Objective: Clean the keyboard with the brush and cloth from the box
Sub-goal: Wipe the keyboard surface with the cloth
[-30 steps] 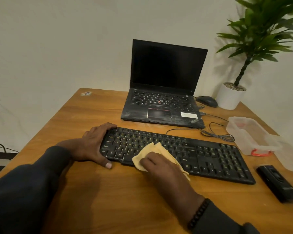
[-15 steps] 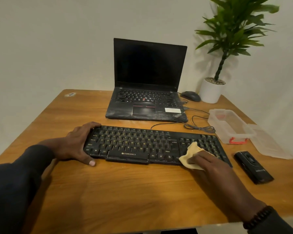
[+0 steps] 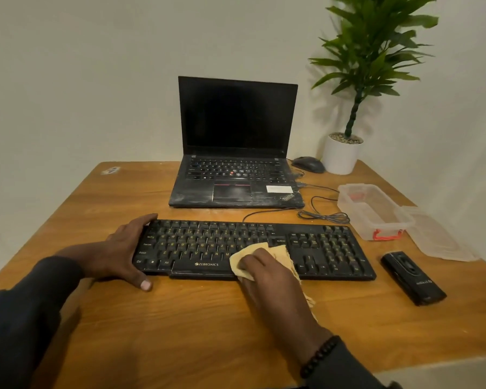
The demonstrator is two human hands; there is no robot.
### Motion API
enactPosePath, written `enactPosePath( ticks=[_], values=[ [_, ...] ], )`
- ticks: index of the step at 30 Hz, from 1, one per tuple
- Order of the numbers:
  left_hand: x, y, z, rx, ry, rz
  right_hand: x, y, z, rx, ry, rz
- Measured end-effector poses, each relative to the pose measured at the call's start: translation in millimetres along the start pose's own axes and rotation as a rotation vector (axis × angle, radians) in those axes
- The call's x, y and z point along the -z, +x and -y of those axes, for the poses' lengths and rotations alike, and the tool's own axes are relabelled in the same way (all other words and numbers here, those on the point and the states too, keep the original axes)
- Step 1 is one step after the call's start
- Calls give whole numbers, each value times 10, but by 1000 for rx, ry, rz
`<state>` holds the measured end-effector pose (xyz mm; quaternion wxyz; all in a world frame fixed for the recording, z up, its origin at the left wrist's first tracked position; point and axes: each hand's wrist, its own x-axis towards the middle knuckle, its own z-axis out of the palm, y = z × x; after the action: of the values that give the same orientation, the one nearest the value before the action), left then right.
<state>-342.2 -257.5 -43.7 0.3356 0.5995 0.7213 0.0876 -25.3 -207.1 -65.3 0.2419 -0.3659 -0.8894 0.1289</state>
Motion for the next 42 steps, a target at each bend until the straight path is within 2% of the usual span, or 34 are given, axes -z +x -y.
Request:
enactPosePath(
  ticks=[4, 6, 8, 13, 19, 21, 28, 34, 38, 42],
  values=[
    [5, 34, -93, -35, 69, -42, 305, -69, -155, -314, 377, -327],
    [-9, 86, -233, -69, 117, -42, 535, -26, -368, -374, 380, -452],
    [-40, 151, -407, -82, 184, -1, 771, 117, -592, -381, 341, -473],
    [-183, 319, -833, -163, 349, 37, 911, 704, -791, -243, 167, -377],
    [-281, 425, -1133, -167, 410, 21, 97, 1156, -416, 41, -124, 37],
    [-301, 464, -1138, -168, 446, 31, -98, 1173, -354, 79, -132, 88],
    [-316, 471, -1111, -218, 569, -56, 171, 1187, -764, 67, -177, 232],
    [-332, 483, -1082, -239, 598, -77, 687, 852, -1313, -145, -182, 234],
    [-316, 449, -1125, -222, 588, -57, 744, 779, -1438, -219, -185, 164],
    [-309, 422, -1124, -208, 584, -59, 766, 783, -1479, -244, -325, 164]
  ],
)
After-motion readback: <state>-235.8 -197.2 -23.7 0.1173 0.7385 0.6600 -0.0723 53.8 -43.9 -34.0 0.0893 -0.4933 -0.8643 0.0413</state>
